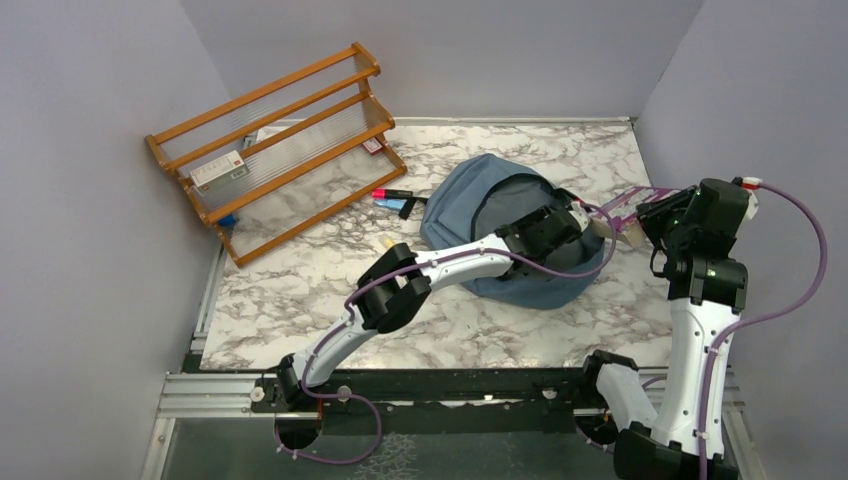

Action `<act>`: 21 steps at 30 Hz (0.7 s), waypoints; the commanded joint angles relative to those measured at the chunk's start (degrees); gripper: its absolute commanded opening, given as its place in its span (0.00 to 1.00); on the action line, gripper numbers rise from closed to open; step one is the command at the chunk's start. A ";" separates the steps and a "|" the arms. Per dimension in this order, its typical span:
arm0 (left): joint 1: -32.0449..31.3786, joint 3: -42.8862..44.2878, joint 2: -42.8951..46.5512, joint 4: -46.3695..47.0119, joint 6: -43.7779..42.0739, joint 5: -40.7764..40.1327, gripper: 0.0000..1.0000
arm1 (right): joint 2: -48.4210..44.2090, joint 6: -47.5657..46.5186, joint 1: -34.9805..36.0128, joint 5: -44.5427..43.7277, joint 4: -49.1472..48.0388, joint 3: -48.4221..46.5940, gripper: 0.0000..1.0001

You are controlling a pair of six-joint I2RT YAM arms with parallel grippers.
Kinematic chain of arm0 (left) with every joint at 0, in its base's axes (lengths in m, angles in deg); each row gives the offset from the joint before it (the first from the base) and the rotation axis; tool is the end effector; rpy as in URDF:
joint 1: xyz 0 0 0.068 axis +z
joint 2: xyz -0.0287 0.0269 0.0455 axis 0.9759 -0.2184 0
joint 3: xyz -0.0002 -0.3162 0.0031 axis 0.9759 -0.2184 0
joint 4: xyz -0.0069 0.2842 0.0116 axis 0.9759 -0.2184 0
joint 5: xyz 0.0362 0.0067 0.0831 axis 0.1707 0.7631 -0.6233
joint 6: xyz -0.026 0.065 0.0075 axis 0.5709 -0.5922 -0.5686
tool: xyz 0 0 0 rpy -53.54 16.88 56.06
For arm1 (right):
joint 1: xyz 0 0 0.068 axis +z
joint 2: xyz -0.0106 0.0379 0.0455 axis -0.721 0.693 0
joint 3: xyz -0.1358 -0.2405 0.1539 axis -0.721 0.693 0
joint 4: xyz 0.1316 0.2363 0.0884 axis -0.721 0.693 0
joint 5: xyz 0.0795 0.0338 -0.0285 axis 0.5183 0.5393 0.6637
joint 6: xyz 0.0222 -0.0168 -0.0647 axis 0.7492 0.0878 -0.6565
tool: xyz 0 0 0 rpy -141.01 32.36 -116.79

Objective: Pack the student bag
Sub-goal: Place the book in the student bag.

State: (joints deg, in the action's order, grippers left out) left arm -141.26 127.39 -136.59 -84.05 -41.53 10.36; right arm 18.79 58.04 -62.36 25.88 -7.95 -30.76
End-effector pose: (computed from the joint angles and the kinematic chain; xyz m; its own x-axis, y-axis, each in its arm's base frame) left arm 0.2975 -0.5353 0.2092 -0.1575 0.7476 -0.6452 0.6255 0.5811 0.5206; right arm 0.1620 -0.0499 0.4233 -0.1302 0.7288 -0.6722 0.5433 0.6196 0.5665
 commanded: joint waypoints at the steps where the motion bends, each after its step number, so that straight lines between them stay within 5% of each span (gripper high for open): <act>1: -0.37 1.89 0.47 -0.55 -2.34 -4.00 0.34 | -1.88 -0.17 0.50 -0.47 -4.20 -1.13 0.01; 9: 1.26 0.96 5.13 -0.66 1.09 -2.93 0.00 | -1.95 -0.76 0.50 -0.67 -4.47 -1.99 0.01; 21: 8.66 -1.54 13.66 -0.75 10.08 9.66 0.00 | -2.08 -2.70 0.50 8.58 -5.82 -1.89 0.01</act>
State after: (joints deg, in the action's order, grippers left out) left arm -135.69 126.87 -127.91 -86.17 -35.60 15.19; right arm 17.98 56.40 -62.21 28.35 -8.19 -30.74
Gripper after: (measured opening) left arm 0.005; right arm 0.325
